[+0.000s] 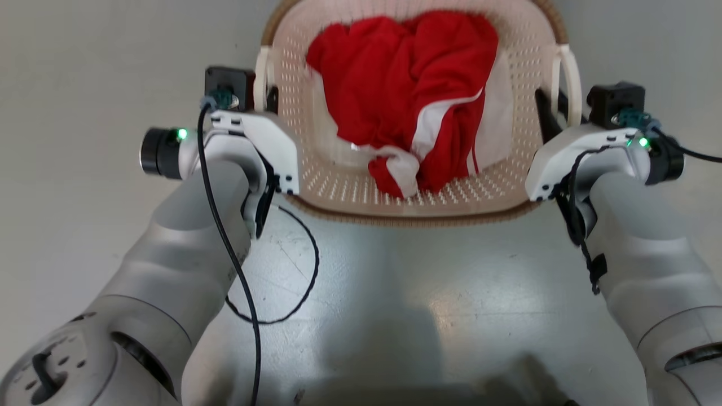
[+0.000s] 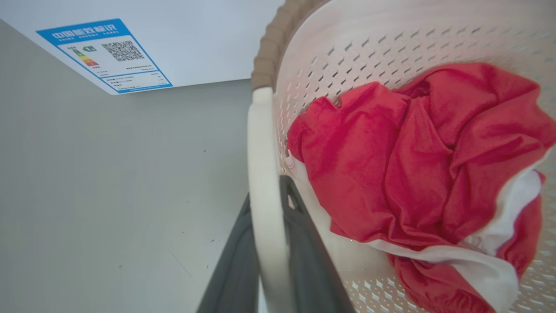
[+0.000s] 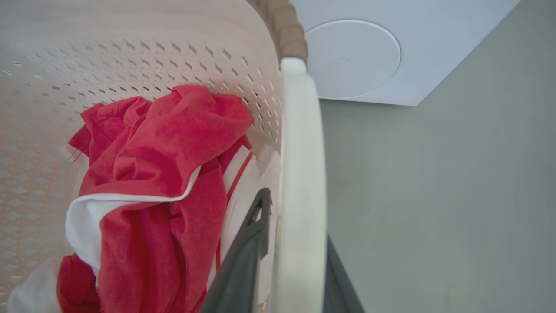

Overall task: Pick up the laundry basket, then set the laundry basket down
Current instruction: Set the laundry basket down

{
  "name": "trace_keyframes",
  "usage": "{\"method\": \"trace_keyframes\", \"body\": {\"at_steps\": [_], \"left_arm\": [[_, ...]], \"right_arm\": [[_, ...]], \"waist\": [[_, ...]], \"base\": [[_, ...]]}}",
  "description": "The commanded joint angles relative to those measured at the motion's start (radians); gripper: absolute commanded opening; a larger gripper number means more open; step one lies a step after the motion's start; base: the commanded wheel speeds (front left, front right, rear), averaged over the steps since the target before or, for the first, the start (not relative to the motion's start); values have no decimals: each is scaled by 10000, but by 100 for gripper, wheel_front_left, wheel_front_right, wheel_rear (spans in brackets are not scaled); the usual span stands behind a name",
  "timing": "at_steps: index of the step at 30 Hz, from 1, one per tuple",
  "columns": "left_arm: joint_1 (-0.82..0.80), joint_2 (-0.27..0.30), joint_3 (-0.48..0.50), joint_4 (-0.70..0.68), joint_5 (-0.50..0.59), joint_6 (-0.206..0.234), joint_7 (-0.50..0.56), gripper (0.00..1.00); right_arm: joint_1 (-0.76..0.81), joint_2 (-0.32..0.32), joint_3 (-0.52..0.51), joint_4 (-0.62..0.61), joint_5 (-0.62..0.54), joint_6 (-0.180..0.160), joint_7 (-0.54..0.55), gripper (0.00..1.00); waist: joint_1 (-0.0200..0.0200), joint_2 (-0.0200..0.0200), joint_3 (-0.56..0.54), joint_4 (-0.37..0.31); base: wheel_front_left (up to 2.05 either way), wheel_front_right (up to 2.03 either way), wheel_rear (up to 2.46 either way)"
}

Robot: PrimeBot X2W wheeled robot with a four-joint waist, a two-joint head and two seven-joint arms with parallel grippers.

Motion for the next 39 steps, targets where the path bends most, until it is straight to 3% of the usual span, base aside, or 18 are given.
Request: {"method": "trace_keyframes", "body": {"at_steps": [1,14,39], "left_arm": [[-297,125,251,-336,283,95,-138,0],[-176,187,1616,-1031,1613,213,-140,0],[7,23,3218,-741,3433,-228,-141,0]], "right_arm": [[159,324,36,-366,-444,154,-137,0],[250,338,-1513,-1264,-2270,154,-138,0],[475,342,-1200,-1351,-1889,154,-139,0]], "waist": [[-1,0,289,49],[-1,0,1130,322],[-1,0,1383,253]], "base": [[0,0,0],[0,0,0],[0,0,0]]}}
